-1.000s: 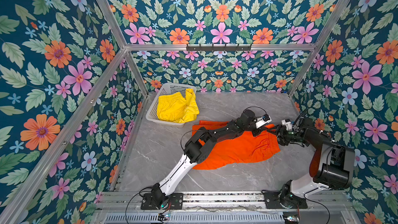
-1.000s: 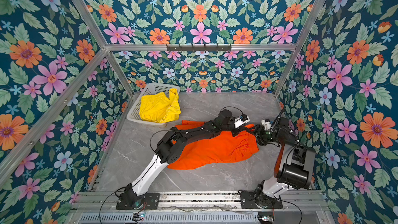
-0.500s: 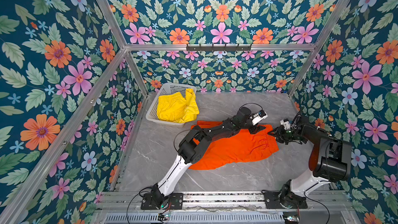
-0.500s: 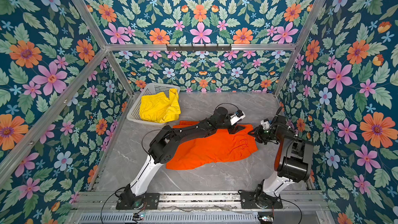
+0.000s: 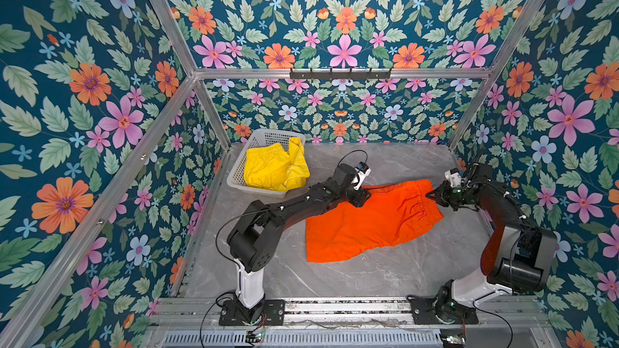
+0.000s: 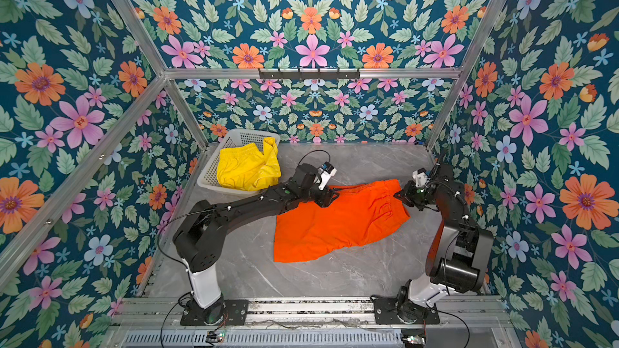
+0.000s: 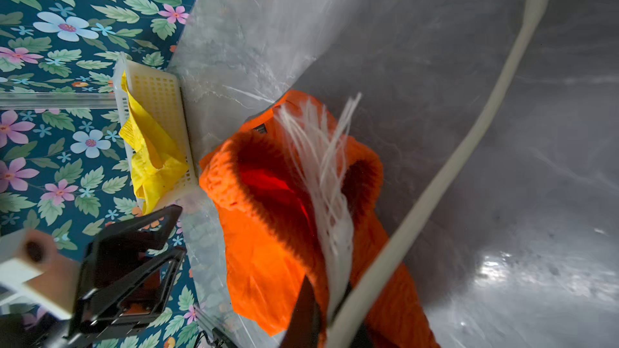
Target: Fold and stack the shorts
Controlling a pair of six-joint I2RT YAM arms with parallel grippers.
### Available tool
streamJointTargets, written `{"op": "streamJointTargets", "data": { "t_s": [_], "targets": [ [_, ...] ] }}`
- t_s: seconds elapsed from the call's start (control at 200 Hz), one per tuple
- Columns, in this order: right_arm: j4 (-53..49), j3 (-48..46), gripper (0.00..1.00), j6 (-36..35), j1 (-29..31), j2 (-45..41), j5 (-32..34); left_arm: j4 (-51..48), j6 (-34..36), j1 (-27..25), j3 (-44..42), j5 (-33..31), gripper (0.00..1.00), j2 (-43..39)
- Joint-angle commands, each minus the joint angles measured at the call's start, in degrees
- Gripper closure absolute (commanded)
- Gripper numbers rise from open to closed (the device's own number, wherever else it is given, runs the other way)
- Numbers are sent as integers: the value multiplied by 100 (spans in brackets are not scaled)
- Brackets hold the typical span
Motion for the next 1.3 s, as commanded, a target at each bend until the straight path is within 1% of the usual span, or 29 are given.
{"op": "streamJointTargets", "data": {
  "t_s": [0.0,0.08,0.18,0.3,0.395,0.47,0.55,0.68,0.825,1.01,1.1,1.215,1.23,1.295],
  "targets": [
    [-646,430,100,-220,68,-148,350,-726,-1103,191,-533,-340,41,-406],
    [-879,765,100,-239,162,-224,576,-726,-1589,402,-1009,-348,42,-707],
    [-1125,1159,100,-240,357,-266,972,-449,-2106,635,-1552,-240,42,-986],
    [-1324,1530,100,-194,669,-257,1407,-212,-2484,816,-1966,-248,44,-1091],
    [-1440,1799,100,-144,981,-232,1797,-107,-2569,869,-2149,-319,46,-1026],
    [-1482,2004,100,-56,1194,-214,2027,29,-2621,887,-2247,-354,50,-914],
    [-1507,2228,100,2,1435,-178,2240,114,-2648,898,-2264,-346,51,-736],
    [-1581,2575,100,85,1794,-104,2530,82,-2645,896,-2208,-358,52,-494],
    [-1559,2862,100,210,2248,-23,2766,137,-2631,898,-2283,-447,52,-467],
    [-1516,3145,100,474,3221,216,3205,328,-2718,896,-2353,-468,62,-300],
    [-1506,3269,100,569,3733,381,3573,406,-2733,896,-2360,-482,64,-240],
    [-1471,3424,100,698,4305,551,3808,405,-2716,891,-2331,-491,64,-164],
    [-1452,3433,100,713,4379,737,3834,409,-2713,894,-2330,-491,64,-159],
    [-1398,3532,100,800,4709,901,3998,405,-2712,889,-2314,-500,65,-120]
  ]
}}
